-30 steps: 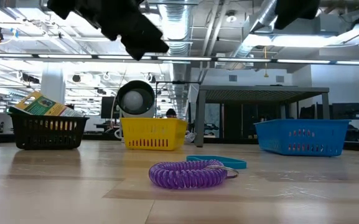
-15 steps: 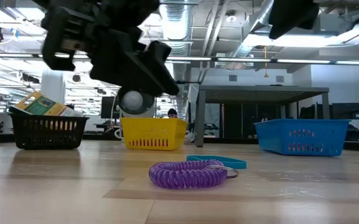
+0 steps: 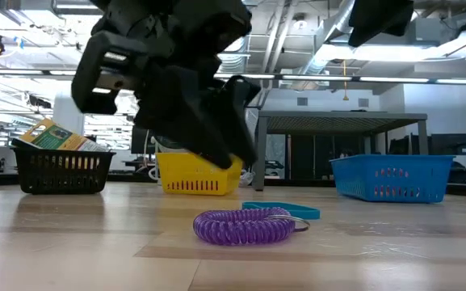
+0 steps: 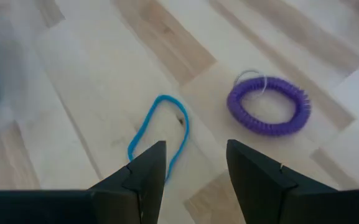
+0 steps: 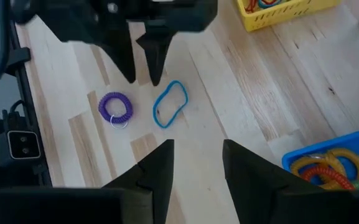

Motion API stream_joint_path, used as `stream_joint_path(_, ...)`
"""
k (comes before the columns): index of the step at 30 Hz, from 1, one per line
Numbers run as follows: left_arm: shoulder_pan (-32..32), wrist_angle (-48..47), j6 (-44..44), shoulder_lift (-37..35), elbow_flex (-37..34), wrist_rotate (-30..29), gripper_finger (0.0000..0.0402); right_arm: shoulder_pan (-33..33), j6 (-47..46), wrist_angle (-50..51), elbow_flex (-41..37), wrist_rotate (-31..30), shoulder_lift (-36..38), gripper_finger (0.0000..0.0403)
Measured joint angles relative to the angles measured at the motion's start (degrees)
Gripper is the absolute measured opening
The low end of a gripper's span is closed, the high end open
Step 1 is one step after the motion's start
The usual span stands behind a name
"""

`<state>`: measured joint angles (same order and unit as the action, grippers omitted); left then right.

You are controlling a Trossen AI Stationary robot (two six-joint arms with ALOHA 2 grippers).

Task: Pick & Place Office Desk Supplies
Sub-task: Put the blue rubber band into the yellow basket

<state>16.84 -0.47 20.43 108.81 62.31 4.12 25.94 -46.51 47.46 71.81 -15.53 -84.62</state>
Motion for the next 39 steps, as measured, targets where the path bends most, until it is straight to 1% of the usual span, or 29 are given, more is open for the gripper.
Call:
stream_joint_path(3,-0.1,-3.8,0.3,2.1,2.7,0.2,0.0163,0.0,0.3,-0.2,0.0,-0.2,0.0,0.0133)
stream_joint_path(7,-0.2,-4.8,0.9,4.6,4.9,0.1,0.0163,0.0,0.5,-0.2,0.0,-1.1,0.0,0.0133)
stream_joint_path(9,-0.3,-5.1,1.5,4.8,5.1,-1.0,0.0163,0.0,0.5,-0.3,0.0,-1.1,0.0,0.0133)
stream_joint_path(18,-2.6,-5.4,1.7,5.8,5.7,-1.2,0.0158,0.0,0.6,-0.9,0.0,-1.6,0.0,0.0133)
stream_joint_path(24,-3.1,-6.4,3.1,6.8,5.7,-1.1,0.0130,0.0,0.6,-0.9,0.0,-1.6,0.0,0.0133)
stream_joint_path(30,-3.0,-6.7,2.9,7.2,5.7,0.2,0.0107,0.0,2.1,-1.2,0.0,-1.7,0.0,0.0133)
stream_joint_path(34,-3.0,-6.5,2.0,7.2,5.7,-0.2,0.0091,0.3,2.1,-1.3,0.0,-3.8,0.0,0.0133)
stream_joint_path(37,-3.0,-5.5,0.1,7.3,5.7,-1.7,0.0068,0.7,2.2,-1.3,0.0,-5.2,0.0,0.0133)
stream_joint_path(39,-3.1,-5.2,-0.2,7.4,5.7,-2.2,0.0043,0.7,2.4,-1.3,0.0,-5.6,0.0,0.0133)
